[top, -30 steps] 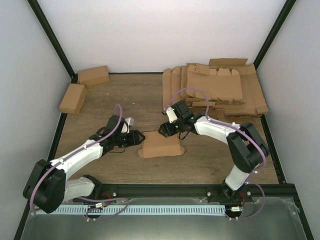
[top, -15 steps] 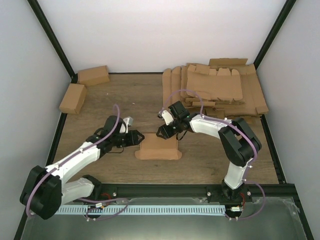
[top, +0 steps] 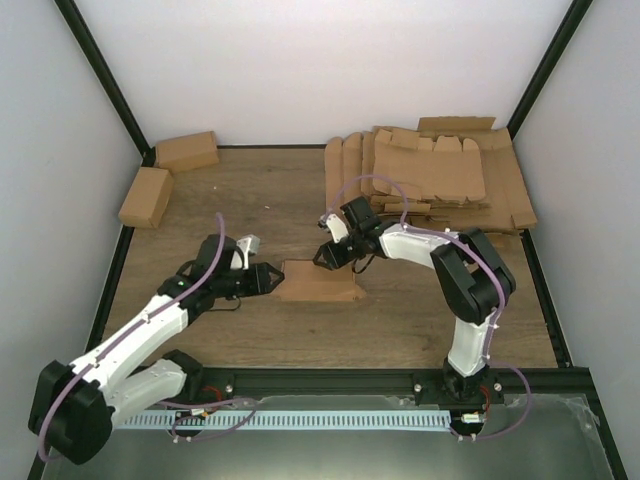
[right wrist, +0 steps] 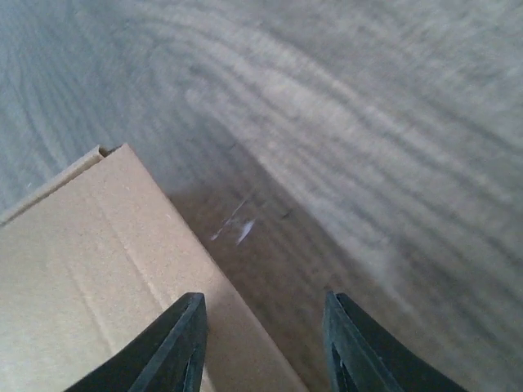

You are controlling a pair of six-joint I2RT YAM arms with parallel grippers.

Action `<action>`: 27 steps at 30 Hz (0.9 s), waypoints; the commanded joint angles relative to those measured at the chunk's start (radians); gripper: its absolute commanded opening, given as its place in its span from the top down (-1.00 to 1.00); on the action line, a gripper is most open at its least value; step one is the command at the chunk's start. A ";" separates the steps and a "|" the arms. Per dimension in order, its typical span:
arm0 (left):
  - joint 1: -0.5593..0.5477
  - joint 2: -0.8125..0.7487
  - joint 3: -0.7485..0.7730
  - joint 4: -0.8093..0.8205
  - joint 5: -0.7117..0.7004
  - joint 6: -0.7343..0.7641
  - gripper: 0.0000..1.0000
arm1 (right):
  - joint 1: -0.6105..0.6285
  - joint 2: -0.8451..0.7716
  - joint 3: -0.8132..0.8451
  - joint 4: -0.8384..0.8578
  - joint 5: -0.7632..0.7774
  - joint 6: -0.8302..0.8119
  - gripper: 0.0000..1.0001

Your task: Fold the paper box

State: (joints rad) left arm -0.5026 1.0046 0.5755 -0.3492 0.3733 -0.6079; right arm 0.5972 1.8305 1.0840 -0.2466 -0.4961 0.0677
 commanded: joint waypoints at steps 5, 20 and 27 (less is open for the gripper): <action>0.005 -0.139 0.047 -0.096 0.119 -0.047 -0.03 | -0.028 0.119 0.081 -0.050 0.004 -0.009 0.20; -0.004 -0.361 -0.270 0.102 0.265 -0.247 0.05 | -0.027 0.091 0.076 -0.049 -0.003 -0.019 0.20; -0.009 -0.343 -0.298 0.119 0.275 -0.250 0.09 | -0.027 0.032 0.049 -0.056 -0.089 -0.041 0.16</action>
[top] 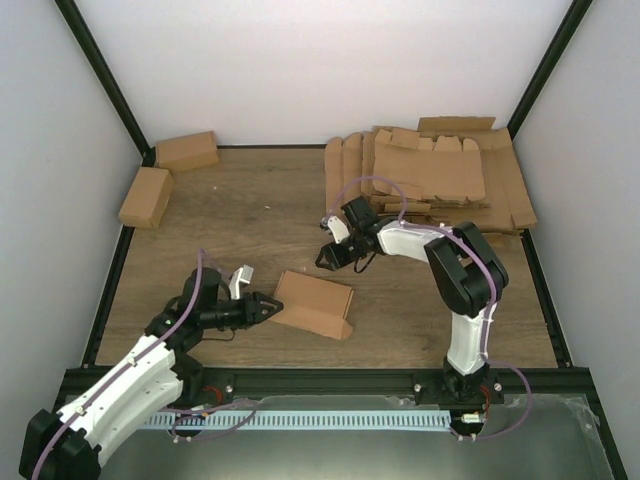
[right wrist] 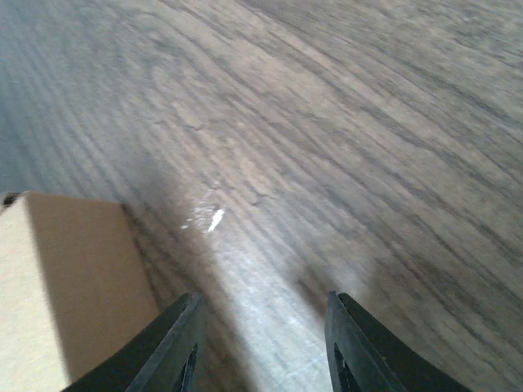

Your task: Fold the paper box

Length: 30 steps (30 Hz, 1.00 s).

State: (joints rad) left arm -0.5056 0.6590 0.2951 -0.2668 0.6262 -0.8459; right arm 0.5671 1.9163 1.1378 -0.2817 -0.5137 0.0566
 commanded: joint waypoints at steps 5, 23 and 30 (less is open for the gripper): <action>-0.012 0.013 -0.022 0.040 0.025 -0.014 0.10 | 0.003 -0.095 -0.071 -0.009 -0.153 -0.030 0.15; -0.055 0.012 -0.064 0.072 0.010 -0.070 0.24 | 0.036 -0.364 -0.300 0.022 -0.129 0.060 -0.05; -0.066 0.034 -0.057 0.072 0.018 -0.069 0.26 | 0.022 -0.350 -0.329 0.094 -0.195 0.097 -0.04</action>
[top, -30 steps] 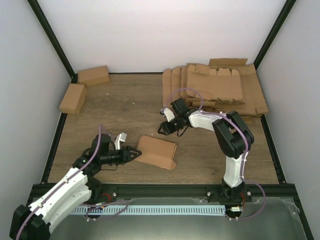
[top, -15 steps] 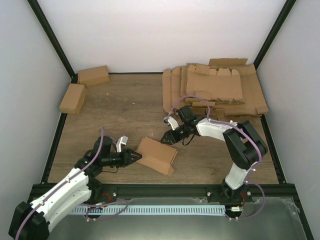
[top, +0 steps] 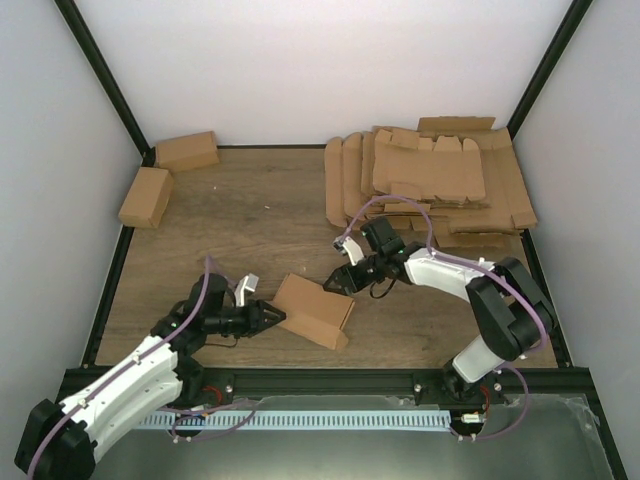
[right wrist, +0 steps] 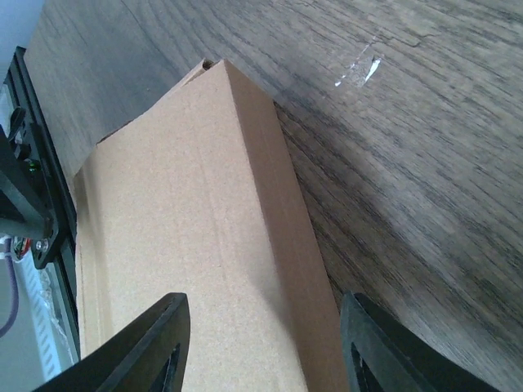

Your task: Fold the paper box

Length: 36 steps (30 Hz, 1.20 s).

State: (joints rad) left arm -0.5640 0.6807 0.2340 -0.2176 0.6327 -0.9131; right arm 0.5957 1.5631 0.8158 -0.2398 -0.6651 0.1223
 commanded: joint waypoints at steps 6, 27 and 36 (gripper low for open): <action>-0.020 0.034 0.006 0.032 0.020 0.000 0.34 | -0.016 0.050 -0.013 0.074 -0.082 0.028 0.03; -0.031 0.018 0.137 -0.107 0.029 0.039 0.45 | -0.022 0.111 -0.020 0.092 -0.133 0.014 0.36; -0.033 0.016 0.143 -0.125 0.046 0.039 0.48 | -0.060 0.141 -0.046 0.120 -0.133 0.018 0.57</action>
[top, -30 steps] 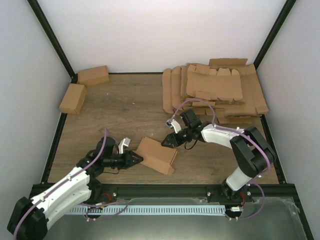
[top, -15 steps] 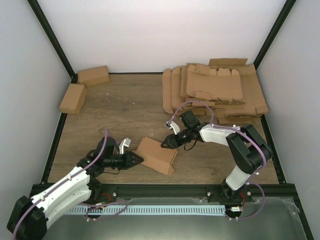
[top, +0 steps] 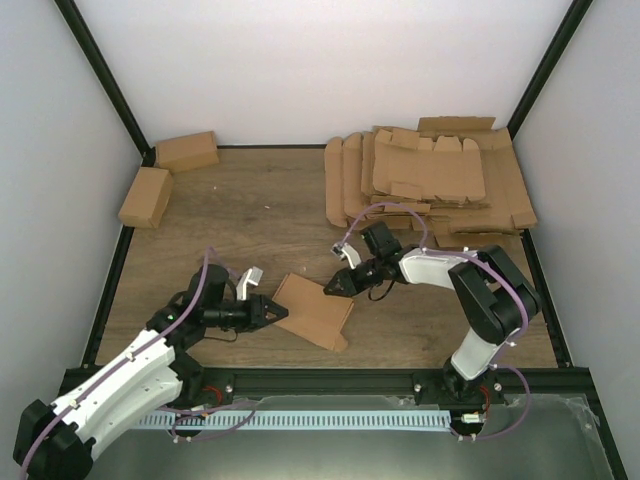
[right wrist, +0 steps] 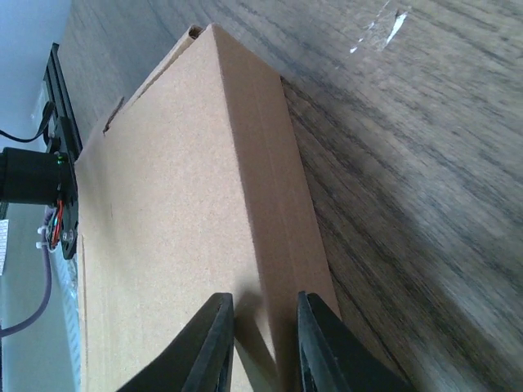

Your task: Fold the paper box

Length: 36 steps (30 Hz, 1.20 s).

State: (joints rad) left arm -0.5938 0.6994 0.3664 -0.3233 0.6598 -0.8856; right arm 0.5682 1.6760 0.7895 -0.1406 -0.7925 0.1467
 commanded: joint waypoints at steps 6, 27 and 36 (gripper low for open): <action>-0.009 0.016 0.001 -0.001 0.026 0.015 0.67 | -0.080 0.041 -0.033 0.046 -0.030 0.004 0.74; -0.038 0.109 -0.078 0.133 0.003 0.001 0.90 | -0.143 0.105 -0.023 0.077 -0.051 0.005 0.88; -0.045 0.249 -0.071 0.285 -0.043 0.013 0.92 | -0.160 0.138 -0.010 0.078 -0.045 0.002 0.87</action>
State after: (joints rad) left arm -0.6292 0.9096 0.2924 -0.1345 0.6468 -0.8864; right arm 0.4316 1.7603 0.7723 -0.0261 -0.9237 0.1543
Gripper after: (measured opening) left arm 0.040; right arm 0.063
